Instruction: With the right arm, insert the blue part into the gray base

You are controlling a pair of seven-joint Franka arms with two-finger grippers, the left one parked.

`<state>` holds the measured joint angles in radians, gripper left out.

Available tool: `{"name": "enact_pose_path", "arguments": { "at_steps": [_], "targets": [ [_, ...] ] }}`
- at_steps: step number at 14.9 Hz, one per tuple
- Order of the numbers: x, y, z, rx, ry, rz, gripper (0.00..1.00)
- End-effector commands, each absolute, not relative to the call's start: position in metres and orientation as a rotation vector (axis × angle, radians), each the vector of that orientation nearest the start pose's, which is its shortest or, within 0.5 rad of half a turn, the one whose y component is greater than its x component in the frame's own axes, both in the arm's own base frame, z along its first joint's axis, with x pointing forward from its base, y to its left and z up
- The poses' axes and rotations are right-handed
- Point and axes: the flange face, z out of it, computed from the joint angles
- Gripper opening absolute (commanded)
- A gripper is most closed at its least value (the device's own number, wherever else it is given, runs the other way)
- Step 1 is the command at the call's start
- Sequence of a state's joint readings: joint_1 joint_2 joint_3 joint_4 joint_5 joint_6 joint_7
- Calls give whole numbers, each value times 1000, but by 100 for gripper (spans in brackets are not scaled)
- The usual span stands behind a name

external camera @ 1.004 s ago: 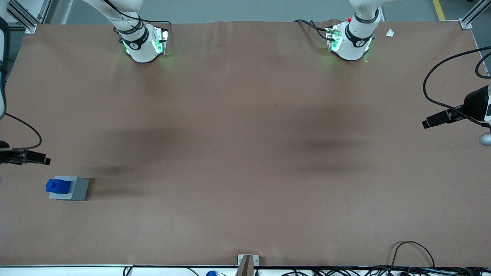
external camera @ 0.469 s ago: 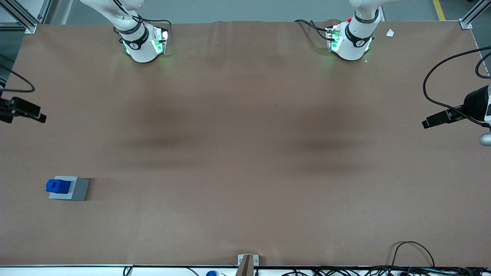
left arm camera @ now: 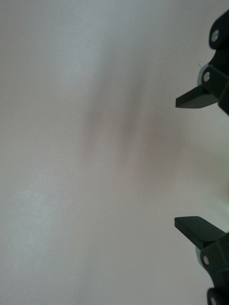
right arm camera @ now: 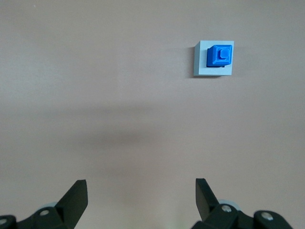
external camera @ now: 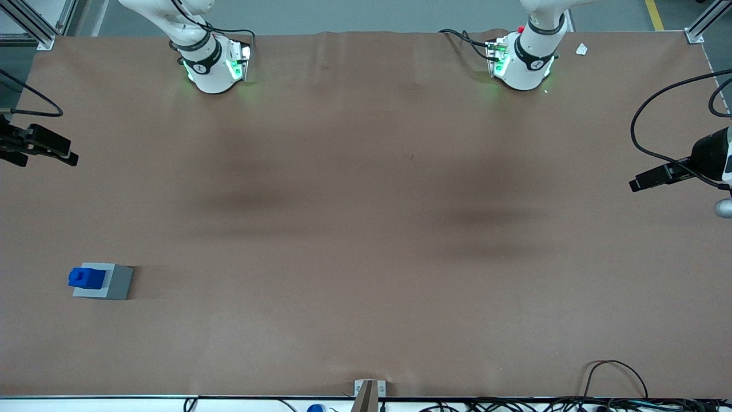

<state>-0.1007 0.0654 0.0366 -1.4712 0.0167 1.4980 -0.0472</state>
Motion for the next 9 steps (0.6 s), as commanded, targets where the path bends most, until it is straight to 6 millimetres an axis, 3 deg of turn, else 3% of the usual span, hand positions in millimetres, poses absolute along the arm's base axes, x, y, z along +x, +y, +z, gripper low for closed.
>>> {"name": "enact_pose_path", "arguments": {
  "at_steps": [1, 5, 9],
  "targets": [
    [549, -29, 626, -3148, 82, 27, 100],
    [541, -18, 625, -3170, 82, -12, 100],
    [544, -18, 639, -3171, 81, -51, 100]
  ]
}}
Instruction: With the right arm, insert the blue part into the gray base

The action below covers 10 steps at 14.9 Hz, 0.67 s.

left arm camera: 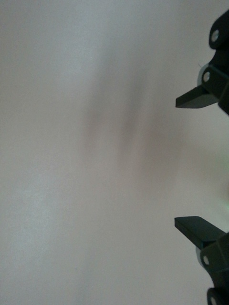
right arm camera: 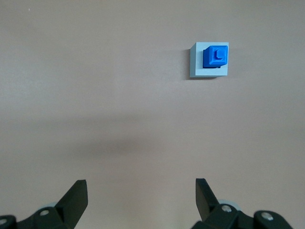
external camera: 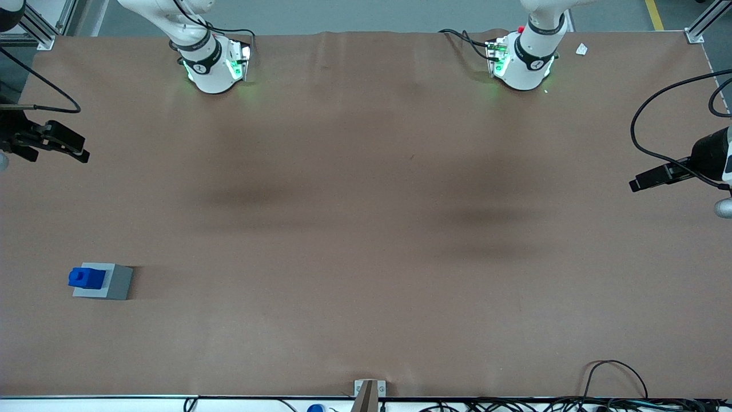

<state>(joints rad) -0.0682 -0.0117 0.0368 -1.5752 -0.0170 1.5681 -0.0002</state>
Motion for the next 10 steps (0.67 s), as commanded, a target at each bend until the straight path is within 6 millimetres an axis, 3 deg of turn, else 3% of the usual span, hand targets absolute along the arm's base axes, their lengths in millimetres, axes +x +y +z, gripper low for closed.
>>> {"name": "enact_pose_path", "arguments": {
  "at_steps": [1, 4, 10],
  "targets": [
    [546, -19, 646, -3168, 83, -75, 100],
    [546, -17, 652, -3168, 79, -78, 100],
    [546, -17, 644, -3162, 127, -37, 100]
  ]
}}
